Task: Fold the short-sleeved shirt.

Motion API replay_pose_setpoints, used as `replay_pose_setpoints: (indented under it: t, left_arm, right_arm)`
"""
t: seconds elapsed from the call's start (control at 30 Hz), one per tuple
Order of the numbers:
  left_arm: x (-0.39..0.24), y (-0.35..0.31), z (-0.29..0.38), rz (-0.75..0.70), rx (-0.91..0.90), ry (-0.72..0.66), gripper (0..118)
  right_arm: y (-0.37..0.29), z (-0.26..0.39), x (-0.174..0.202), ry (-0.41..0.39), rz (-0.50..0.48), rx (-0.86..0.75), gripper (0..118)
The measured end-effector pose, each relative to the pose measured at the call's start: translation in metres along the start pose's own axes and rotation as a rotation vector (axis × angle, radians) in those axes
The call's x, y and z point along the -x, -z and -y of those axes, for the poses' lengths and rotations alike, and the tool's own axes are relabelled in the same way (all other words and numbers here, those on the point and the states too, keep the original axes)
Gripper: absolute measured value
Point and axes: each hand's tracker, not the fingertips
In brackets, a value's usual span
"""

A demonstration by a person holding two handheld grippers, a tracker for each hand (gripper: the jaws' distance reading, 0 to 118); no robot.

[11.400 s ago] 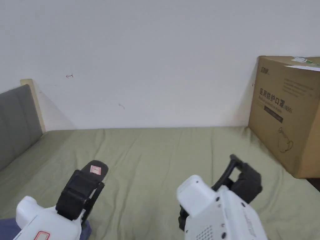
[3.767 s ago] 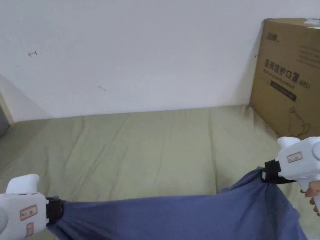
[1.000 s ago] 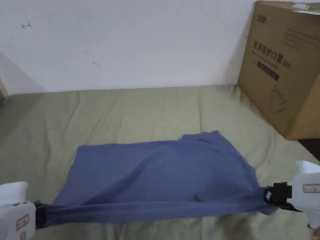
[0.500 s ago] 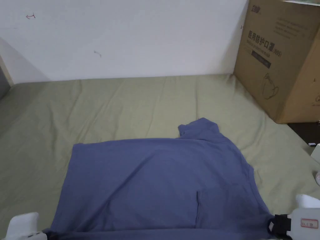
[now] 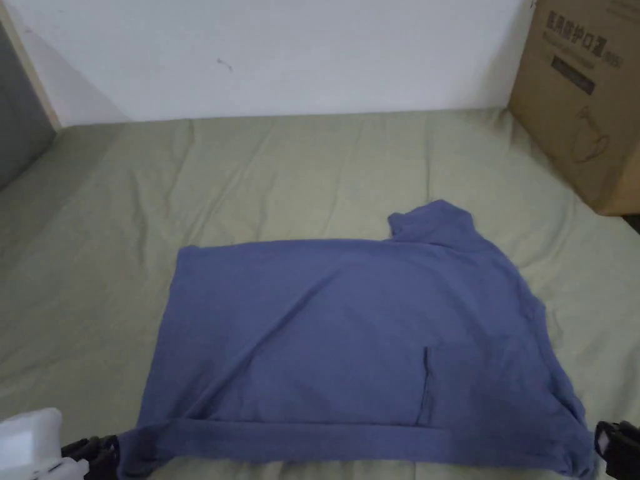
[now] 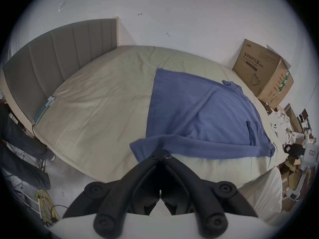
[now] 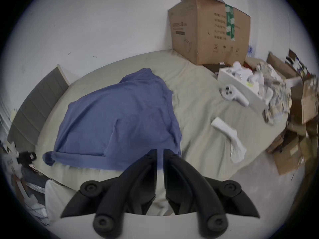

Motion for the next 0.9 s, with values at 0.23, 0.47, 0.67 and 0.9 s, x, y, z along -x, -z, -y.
replay_pose_setpoints:
  t: [0.23, 0.47, 0.67, 0.9]
  left_arm:
    - [0.014, 0.022, 0.004, -0.023, 0.043, -0.003, 26]
    - [0.027, 0.085, -0.008, -0.033, 0.137, -0.052, 75]
    - [0.027, 0.110, -0.001, 0.036, 0.217, -0.118, 5]
    - [0.021, 0.097, -0.013, 0.018, 0.185, -0.064, 5]
  right_arm:
    - [0.016, 0.020, -0.001, 0.044, -0.042, 0.072, 2]
    - [0.024, 0.017, -0.005, 0.041, -0.021, 0.095, 2]
    - [0.035, 0.023, -0.014, 0.034, -0.001, 0.129, 3]
    - [0.052, 0.003, -0.013, -0.110, 0.067, 0.098, 86]
